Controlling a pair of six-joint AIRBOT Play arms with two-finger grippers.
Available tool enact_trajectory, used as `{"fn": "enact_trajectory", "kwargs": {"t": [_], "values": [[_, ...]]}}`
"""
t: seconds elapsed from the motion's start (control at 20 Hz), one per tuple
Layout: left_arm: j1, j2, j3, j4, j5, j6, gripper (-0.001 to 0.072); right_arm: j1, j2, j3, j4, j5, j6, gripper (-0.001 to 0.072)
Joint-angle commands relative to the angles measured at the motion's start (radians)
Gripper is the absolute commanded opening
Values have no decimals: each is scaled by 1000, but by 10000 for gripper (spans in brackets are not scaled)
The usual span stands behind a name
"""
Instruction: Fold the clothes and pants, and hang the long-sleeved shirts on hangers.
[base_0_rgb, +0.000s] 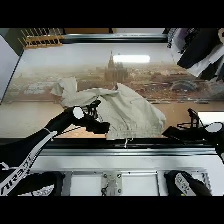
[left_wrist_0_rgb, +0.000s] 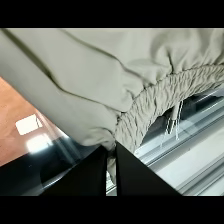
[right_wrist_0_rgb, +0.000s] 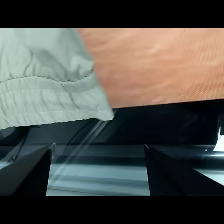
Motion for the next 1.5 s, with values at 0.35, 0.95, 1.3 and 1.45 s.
{"fn": "enact_trajectory", "kwargs": {"t": [0.35,0.95,1.3,1.45], "values": [[18,13,2,0,-18,3,9,44,-244,-11,314,-178,-323,600],[62,93,18,0,-32,2,8,228,-188,75,278,-60,-336,6],[205,422,546,-135,-131,-29,8,229,126,817,192,163,-8,5],[159,490,822,-131,-12,-36,8,229,179,1126,273,91,50,5]]}}
